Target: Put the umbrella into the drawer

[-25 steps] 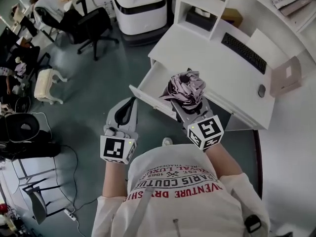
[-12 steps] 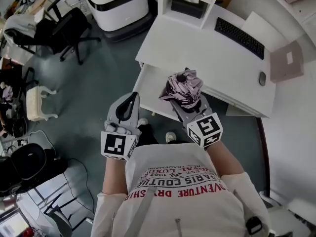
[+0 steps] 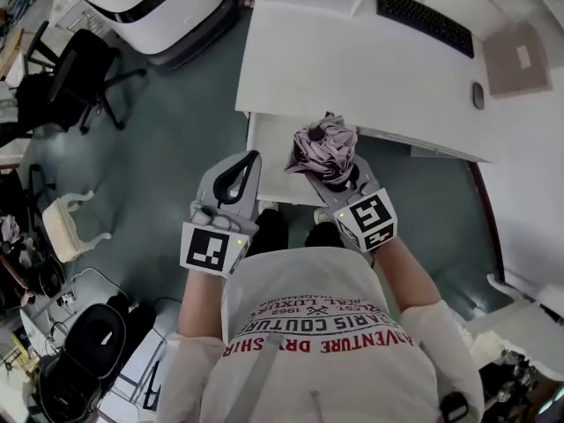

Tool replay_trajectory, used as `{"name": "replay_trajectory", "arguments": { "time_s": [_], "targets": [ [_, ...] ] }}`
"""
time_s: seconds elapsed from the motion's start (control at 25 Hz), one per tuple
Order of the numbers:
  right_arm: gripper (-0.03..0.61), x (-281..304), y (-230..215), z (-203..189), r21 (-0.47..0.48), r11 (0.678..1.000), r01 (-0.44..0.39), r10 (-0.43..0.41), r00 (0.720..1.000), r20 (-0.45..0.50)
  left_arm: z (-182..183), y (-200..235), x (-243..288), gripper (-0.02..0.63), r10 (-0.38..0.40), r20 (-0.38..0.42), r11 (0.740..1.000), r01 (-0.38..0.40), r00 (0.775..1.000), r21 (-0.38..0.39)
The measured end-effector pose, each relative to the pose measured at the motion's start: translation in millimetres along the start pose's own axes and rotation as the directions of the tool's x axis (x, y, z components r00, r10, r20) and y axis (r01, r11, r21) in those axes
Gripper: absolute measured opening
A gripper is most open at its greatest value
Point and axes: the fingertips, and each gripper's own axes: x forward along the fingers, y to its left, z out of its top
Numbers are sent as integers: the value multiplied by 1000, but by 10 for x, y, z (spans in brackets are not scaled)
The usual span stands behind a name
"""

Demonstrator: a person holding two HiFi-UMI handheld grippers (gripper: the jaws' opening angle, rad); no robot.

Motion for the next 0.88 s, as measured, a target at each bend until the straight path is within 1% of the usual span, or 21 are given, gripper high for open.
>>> {"name": "replay_trajectory", "arguments": {
  "time_s": [0.12,0.24,0.36,0.48,0.6,0.72,0.8,0.88],
  "targets": [
    [199,265,17,-270,-27,1000,-5,3,996,-92,-183,123,135,6,-75,-7,997,75,997,2],
    [199,479,-36,-566,-15,1000,-18,15,984,-175,-361,182,299,6,-122,-12,993,122,993,-3],
    [201,668,-112,-876,-10,1000,-25,21,968,-250,-547,201,458,6,-166,-19,986,166,986,-20],
    [201,903,-156,-1195,-3,999,-39,36,945,-324,-744,231,564,6,-204,-26,979,203,979,-23],
    [201,1153,-185,-1505,12,998,-68,67,918,-391,-934,282,639,6,-232,-34,973,232,972,-9],
    [201,1362,-188,-1792,47,995,-87,99,883,-459,-1097,341,644,6,-240,-53,971,241,969,6],
    [202,1456,-166,-1983,58,992,-111,125,851,-510,-1172,358,616,6,-237,-66,971,238,969,11],
    [202,1525,-133,-2183,43,988,-147,146,813,-563,-1237,359,582,6,-234,-76,972,236,969,15]
  ]
}}
